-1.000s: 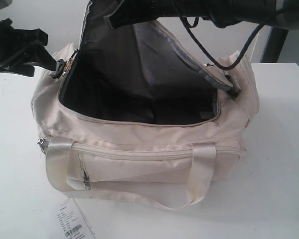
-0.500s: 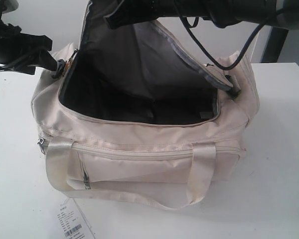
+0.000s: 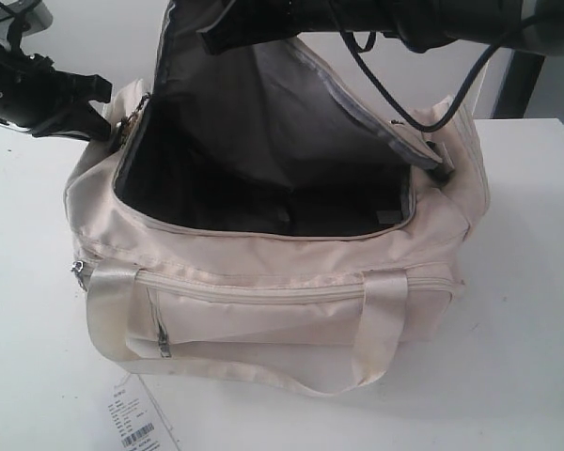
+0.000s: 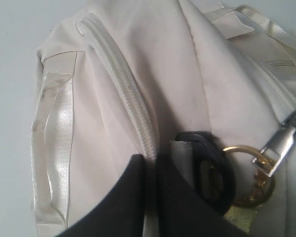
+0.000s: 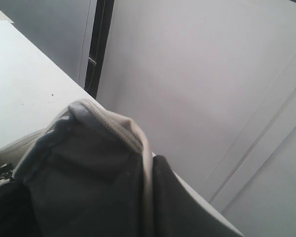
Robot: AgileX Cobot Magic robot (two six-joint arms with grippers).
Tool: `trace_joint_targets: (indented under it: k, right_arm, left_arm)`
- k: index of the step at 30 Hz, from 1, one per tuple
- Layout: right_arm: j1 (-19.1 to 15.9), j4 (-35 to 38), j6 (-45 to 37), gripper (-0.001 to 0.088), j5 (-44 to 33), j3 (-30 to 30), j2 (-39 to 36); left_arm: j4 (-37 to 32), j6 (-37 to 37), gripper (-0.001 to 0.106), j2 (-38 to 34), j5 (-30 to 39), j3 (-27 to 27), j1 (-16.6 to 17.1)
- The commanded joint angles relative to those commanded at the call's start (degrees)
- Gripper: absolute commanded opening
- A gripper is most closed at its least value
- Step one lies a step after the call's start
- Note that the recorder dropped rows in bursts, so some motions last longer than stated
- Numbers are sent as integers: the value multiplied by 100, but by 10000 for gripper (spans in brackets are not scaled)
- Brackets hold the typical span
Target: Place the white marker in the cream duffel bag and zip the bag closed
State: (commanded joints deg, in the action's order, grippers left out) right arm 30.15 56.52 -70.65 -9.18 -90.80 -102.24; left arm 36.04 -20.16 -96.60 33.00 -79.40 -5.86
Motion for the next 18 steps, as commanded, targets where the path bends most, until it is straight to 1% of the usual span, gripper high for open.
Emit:
trace_joint_targets:
  k: [5,10,18]
  right_arm:
    - [0,0,0,0,0,0,0]
    - [0,0,0,0,0,0,0]
    - [0,0,0,0,0,0,0]
  left_arm:
    - [-13,0,0,50,-1,0,0]
    - [-54,-417,0,60,92,0,0]
    - [-54,-416,0,60,-92,0,0]
